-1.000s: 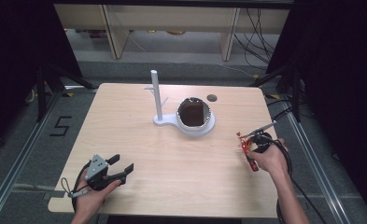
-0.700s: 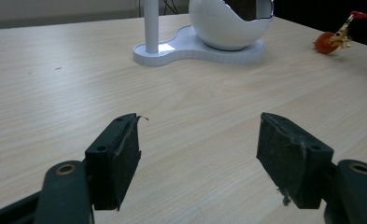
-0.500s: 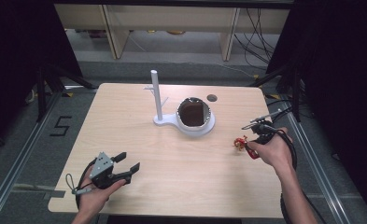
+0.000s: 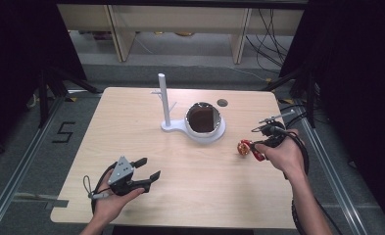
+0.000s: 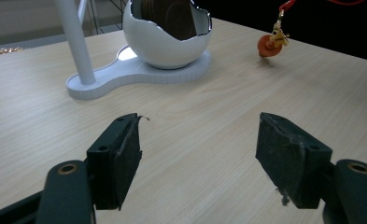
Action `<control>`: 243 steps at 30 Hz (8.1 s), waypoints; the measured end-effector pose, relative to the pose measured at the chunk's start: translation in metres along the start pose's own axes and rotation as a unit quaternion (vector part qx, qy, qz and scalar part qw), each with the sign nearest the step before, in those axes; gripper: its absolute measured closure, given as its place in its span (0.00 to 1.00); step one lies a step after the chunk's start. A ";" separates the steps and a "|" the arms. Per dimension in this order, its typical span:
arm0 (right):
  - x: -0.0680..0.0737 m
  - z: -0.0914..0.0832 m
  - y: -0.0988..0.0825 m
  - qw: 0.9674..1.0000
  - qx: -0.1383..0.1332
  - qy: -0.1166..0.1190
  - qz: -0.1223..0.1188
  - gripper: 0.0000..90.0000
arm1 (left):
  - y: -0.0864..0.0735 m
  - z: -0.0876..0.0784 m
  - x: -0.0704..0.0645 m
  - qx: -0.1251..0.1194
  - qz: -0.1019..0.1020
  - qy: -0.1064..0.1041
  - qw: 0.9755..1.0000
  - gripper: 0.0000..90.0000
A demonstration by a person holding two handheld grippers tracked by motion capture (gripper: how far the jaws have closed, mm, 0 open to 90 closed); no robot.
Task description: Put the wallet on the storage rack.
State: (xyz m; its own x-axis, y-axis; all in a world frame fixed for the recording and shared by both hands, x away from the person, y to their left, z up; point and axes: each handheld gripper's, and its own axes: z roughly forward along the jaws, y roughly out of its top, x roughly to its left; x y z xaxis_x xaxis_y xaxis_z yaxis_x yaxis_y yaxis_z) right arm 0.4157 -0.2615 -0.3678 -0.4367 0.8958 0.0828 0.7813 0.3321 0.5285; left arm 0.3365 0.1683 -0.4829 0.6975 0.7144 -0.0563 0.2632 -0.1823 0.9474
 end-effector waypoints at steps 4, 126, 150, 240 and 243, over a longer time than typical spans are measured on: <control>0.011 -0.011 0.007 1.000 -0.014 0.023 0.007 0.85 | 0.015 0.009 -0.007 -0.006 0.015 -0.023 1.000 0.34; 0.058 0.091 -0.067 0.977 -0.184 0.097 -0.041 0.70 | 0.144 0.066 0.107 0.003 0.000 0.223 0.975 0.75; 0.057 0.092 -0.069 0.980 -0.175 0.091 -0.035 0.68 | 0.153 0.071 0.094 -0.026 0.018 0.228 0.973 0.75; 0.041 0.093 -0.079 0.979 -0.190 0.074 -0.004 0.58 | -0.028 -0.037 0.077 0.049 -0.023 0.183 0.982 0.36; 0.043 0.092 -0.081 0.979 -0.188 0.072 0.015 0.58 | -0.036 -0.037 0.077 0.049 -0.031 0.182 0.982 0.36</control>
State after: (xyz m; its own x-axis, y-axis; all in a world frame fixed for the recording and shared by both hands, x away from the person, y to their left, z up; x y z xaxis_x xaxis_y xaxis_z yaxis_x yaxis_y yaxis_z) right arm 0.3747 -0.2222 -0.4852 -0.4947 0.8439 0.2074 0.5877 0.1491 0.7952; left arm 0.3554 0.2550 -0.5099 0.3989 0.9168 0.0199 0.3728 -0.1819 0.9099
